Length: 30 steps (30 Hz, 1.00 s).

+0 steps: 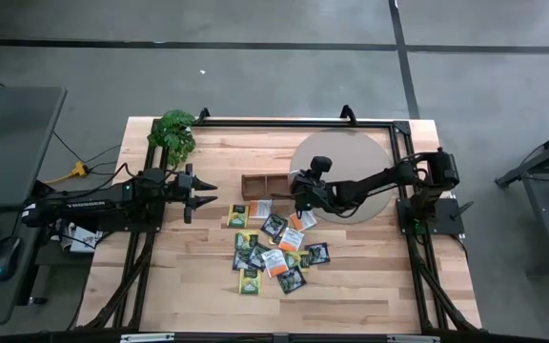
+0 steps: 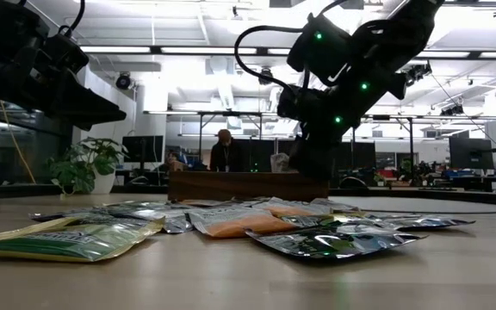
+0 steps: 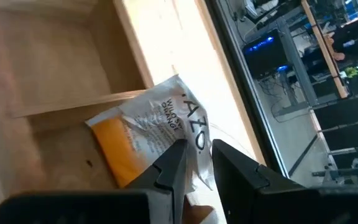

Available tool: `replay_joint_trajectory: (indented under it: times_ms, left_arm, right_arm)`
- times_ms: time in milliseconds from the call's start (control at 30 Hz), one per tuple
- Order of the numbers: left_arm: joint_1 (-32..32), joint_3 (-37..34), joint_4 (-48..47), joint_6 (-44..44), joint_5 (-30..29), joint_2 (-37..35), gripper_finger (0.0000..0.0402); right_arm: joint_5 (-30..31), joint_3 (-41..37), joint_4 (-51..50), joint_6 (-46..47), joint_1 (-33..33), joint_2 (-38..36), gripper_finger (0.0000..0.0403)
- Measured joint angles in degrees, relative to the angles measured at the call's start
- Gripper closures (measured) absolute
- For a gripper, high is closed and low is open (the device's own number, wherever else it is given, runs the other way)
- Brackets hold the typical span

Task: Pick & Place Tea
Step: Put the white tea bag into the right section of the wooden organizer

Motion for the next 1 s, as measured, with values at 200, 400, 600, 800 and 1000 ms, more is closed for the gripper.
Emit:
replay_joint_trajectory:
  times_ms: [200,400,600,800,1000]
  left_arm:
    - [0.01,0.00,0.00,0.02,0.00,0.00,0.0252]
    - [0.00,0.00,0.00,0.00,0.01,0.02,0.0252]
    - [0.02,0.00,0.00,0.00,0.00,0.00,0.0252]
    - [0.01,0.00,0.00,0.01,0.00,0.00,0.0252]
    - [0.01,0.00,0.00,0.01,0.01,0.00,0.0252]
  right_arm:
    - [-0.49,0.00,-0.03,-1.22,0.82,0.00,0.0326]
    - [-0.56,0.00,-0.03,-0.76,1.04,0.00,0.0326]
    - [-0.56,-0.02,-0.06,-0.63,1.00,-0.17,0.0323]
    - [0.66,-0.03,-0.19,-0.59,0.89,-1.83,0.0277]
    - [5.98,-0.04,-0.59,0.92,1.50,-5.63,0.0229]
